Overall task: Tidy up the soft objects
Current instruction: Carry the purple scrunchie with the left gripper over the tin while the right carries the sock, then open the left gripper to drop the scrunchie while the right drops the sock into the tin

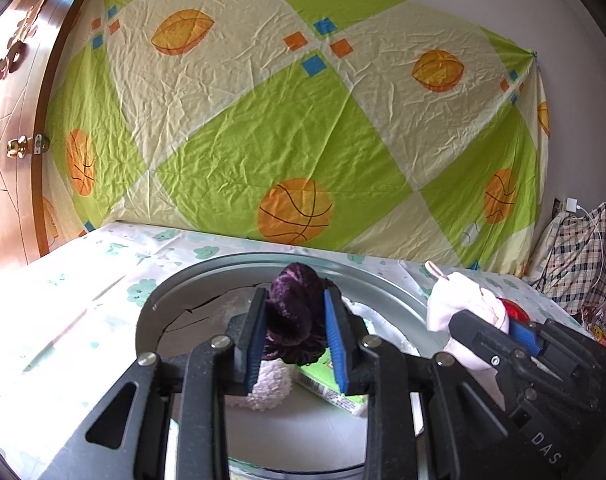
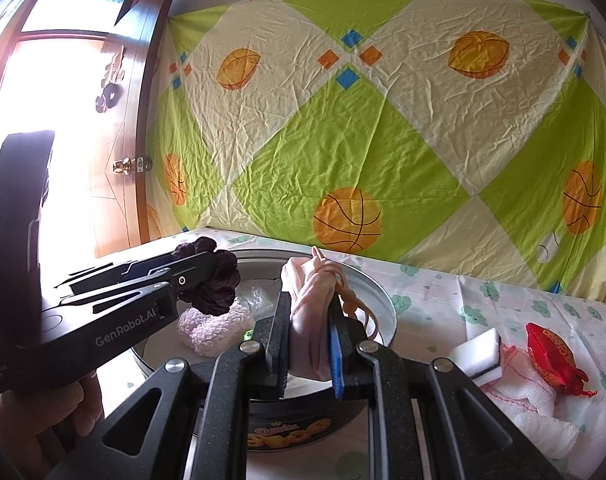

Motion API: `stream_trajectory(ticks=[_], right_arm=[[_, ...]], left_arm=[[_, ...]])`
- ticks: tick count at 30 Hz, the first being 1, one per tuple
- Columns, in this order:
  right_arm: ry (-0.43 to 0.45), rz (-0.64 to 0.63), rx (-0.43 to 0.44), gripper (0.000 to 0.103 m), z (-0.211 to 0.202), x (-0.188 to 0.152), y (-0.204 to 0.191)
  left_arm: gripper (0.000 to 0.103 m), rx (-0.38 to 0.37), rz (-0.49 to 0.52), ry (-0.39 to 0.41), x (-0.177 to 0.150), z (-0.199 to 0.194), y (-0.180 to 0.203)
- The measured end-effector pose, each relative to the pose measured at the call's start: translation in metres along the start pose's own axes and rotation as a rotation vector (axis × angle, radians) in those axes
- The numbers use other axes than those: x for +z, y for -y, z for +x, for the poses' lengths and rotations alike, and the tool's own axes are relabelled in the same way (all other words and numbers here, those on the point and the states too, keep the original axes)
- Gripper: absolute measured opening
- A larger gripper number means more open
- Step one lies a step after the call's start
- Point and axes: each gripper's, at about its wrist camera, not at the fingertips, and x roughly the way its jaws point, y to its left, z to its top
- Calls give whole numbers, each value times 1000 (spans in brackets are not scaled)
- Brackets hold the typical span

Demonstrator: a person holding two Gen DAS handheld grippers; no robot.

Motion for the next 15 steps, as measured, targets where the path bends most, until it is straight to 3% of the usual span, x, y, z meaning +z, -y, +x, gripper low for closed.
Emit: stream_trajectory(ticks=[15], right_arm=[[-65, 18, 70, 18, 28, 26, 4]], left_arm=[[27, -6, -7, -88, 12, 22, -25]])
